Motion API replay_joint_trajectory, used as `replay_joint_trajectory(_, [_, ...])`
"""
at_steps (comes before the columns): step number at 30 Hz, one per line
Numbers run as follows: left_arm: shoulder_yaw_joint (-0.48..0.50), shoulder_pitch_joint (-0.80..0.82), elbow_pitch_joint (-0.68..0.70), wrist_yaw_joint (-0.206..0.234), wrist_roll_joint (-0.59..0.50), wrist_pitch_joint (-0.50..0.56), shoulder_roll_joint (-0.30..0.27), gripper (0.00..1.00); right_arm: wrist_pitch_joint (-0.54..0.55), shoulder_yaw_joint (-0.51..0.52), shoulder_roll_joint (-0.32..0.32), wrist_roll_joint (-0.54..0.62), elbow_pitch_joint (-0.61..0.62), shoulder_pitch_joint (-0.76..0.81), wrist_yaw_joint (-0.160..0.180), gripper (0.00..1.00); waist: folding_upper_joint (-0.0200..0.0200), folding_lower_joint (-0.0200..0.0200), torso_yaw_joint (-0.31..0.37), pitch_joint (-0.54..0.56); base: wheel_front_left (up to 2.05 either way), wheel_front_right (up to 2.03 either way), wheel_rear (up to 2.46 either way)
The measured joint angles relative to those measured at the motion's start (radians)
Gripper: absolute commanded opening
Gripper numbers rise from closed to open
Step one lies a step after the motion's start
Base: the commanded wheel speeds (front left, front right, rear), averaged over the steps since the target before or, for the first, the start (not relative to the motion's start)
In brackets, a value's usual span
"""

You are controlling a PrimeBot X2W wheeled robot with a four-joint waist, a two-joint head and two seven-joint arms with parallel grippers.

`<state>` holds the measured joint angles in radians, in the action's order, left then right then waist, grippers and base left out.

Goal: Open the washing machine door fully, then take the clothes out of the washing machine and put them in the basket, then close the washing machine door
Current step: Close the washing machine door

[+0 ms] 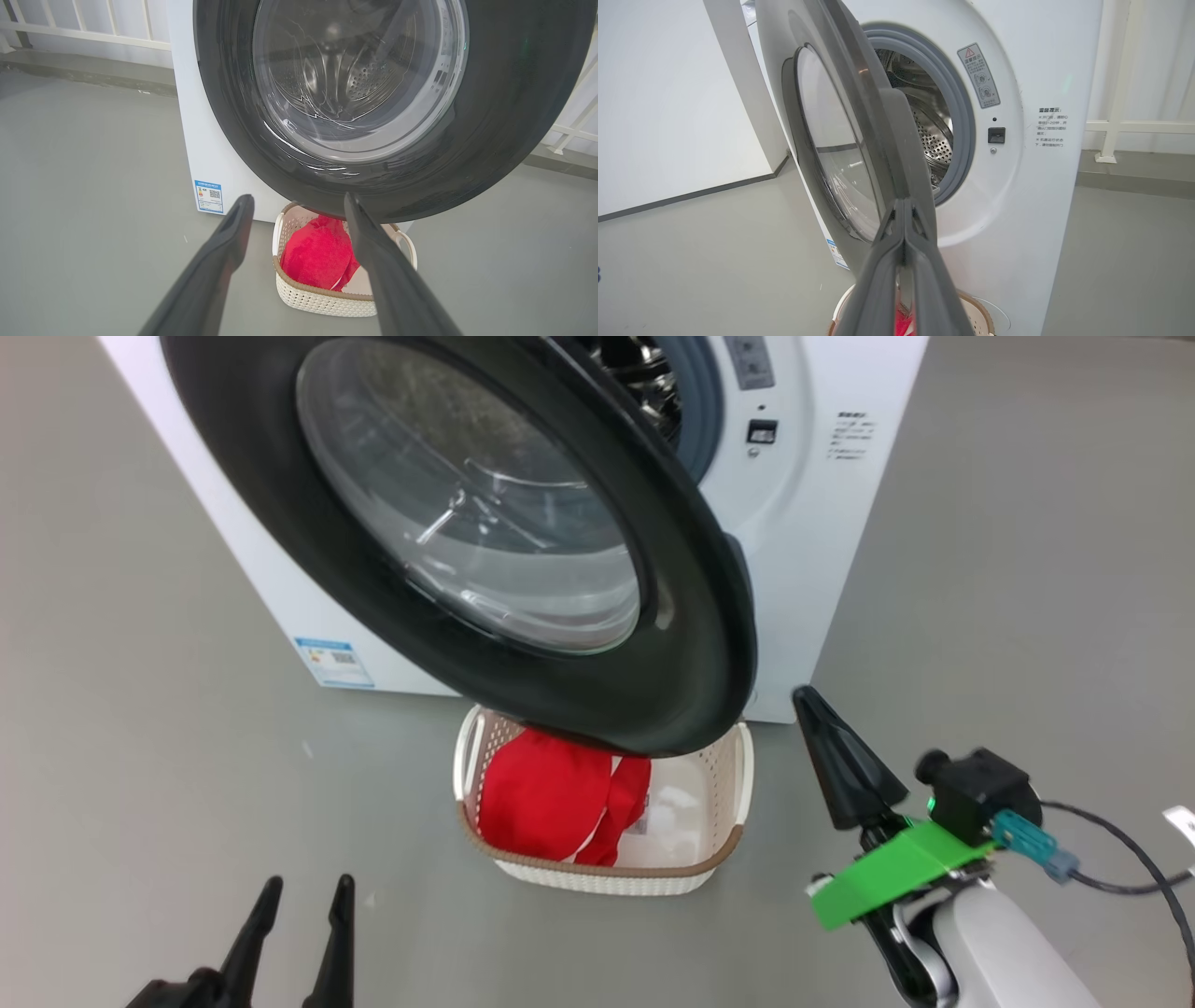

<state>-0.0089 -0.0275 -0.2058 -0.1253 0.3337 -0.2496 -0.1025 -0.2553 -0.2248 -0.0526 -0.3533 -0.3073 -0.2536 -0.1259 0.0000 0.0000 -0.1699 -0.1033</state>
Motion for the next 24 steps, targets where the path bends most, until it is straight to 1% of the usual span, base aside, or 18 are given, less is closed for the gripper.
replay_joint_trajectory(6, [-0.018,0.032,0.003,0.000,0.001,0.000,0.008,1.00,0.000,-0.047,-0.002,-0.006,-0.030,-0.071,0.000,0.00,0.0000,0.0000,-0.025,-0.032,0.00,0.00,0.00])
replay_joint_trajectory(11, [-0.030,0.062,0.004,0.000,0.004,0.000,0.013,1.00,0.000,-0.060,-0.005,-0.006,-0.056,-0.128,0.000,0.00,0.0000,0.0000,-0.043,-0.068,0.00,0.00,0.00])
replay_joint_trajectory(24, [-0.051,0.126,0.007,0.000,0.028,0.000,0.020,1.00,0.000,-0.042,-0.005,0.004,-0.065,-0.210,-0.002,0.00,0.0000,0.0000,-0.074,-0.155,0.00,0.00,0.00])
